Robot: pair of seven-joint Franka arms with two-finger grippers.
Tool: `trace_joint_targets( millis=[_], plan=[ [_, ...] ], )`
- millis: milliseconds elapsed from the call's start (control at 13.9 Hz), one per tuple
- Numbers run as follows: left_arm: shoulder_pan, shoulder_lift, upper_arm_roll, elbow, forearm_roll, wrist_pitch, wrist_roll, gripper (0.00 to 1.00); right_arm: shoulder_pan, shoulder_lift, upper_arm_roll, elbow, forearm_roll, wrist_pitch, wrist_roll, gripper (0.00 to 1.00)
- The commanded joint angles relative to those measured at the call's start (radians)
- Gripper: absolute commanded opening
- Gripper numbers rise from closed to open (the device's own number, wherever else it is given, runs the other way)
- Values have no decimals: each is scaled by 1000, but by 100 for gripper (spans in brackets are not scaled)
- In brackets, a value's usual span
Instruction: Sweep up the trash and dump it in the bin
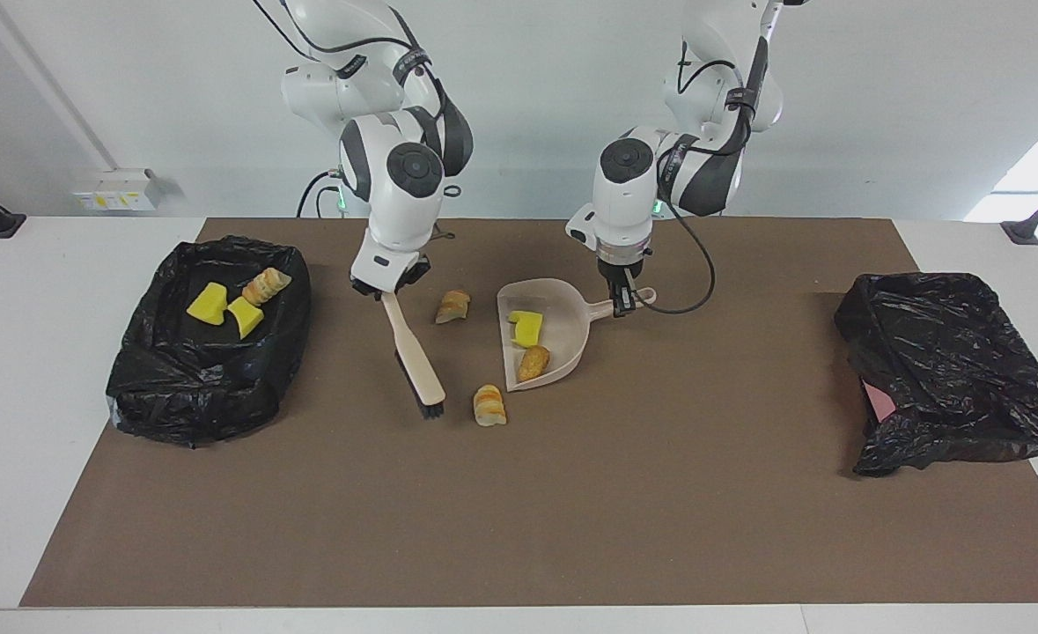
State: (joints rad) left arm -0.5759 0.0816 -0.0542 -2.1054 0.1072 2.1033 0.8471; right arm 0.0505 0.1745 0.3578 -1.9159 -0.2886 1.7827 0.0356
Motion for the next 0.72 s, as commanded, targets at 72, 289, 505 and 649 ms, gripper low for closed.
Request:
trace_joint_targets(
  millis=[72, 289, 505, 649],
  plan=[
    [-35, -31, 13, -48, 22, 9, -34, 0, 77, 155, 12, 118, -43, 0, -5, 0],
    [-21, -29, 13, -48, 20, 15, -141, 0, 68, 143, 15, 75, -11, -58, -29, 0],
    [-21, -28, 11, -48, 19, 15, -191, 0, 78, 80, 16, 57, 92, -170, -51, 0],
    [-12, -26, 11, -48, 19, 21, -189, 0, 83, 40, 16, -4, 200, -162, -40, 0]
  ],
)
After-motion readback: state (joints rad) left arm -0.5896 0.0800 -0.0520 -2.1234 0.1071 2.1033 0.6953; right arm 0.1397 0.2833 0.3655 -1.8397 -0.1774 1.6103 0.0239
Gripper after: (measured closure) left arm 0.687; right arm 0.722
